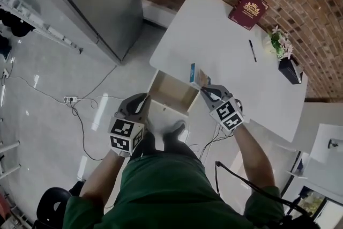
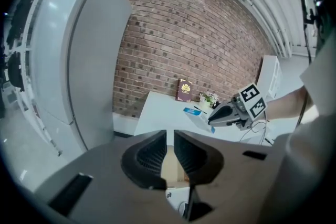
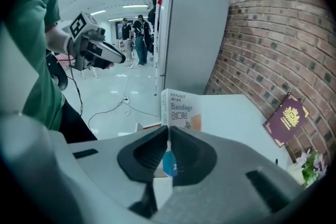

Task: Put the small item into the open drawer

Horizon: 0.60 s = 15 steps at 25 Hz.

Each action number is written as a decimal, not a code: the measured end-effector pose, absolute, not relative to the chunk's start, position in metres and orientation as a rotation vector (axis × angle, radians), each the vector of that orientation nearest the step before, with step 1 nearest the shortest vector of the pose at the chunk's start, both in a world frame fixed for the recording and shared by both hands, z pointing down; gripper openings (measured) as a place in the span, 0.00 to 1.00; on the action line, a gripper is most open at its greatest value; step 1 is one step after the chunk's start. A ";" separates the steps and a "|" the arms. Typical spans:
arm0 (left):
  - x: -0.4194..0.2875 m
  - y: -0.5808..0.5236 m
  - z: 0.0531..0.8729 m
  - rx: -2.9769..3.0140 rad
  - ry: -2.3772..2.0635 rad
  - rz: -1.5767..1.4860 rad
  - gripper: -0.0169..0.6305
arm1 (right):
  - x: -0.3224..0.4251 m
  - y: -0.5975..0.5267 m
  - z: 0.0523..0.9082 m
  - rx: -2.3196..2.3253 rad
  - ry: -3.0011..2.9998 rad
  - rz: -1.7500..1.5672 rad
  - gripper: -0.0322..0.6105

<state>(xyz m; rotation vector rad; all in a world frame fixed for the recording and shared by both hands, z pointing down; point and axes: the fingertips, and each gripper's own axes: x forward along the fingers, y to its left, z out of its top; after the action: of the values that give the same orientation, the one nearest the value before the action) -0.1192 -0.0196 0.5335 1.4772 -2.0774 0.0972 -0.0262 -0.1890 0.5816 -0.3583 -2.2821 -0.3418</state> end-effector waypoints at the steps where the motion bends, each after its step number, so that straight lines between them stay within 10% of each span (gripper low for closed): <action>1: -0.124 -0.012 0.537 1.473 -2.086 0.098 0.08 | -0.028 -0.179 0.583 -0.375 -2.273 -0.342 0.09; 15: -0.164 0.063 0.563 1.438 -2.075 0.075 0.08 | -0.049 -0.079 0.623 -0.496 -2.143 -0.303 0.09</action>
<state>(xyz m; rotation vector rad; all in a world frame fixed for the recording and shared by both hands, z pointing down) -0.1640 0.0630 0.5634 1.4380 -2.0751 0.0745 -0.0488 -0.0787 0.6227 -0.4959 -2.1434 -0.3026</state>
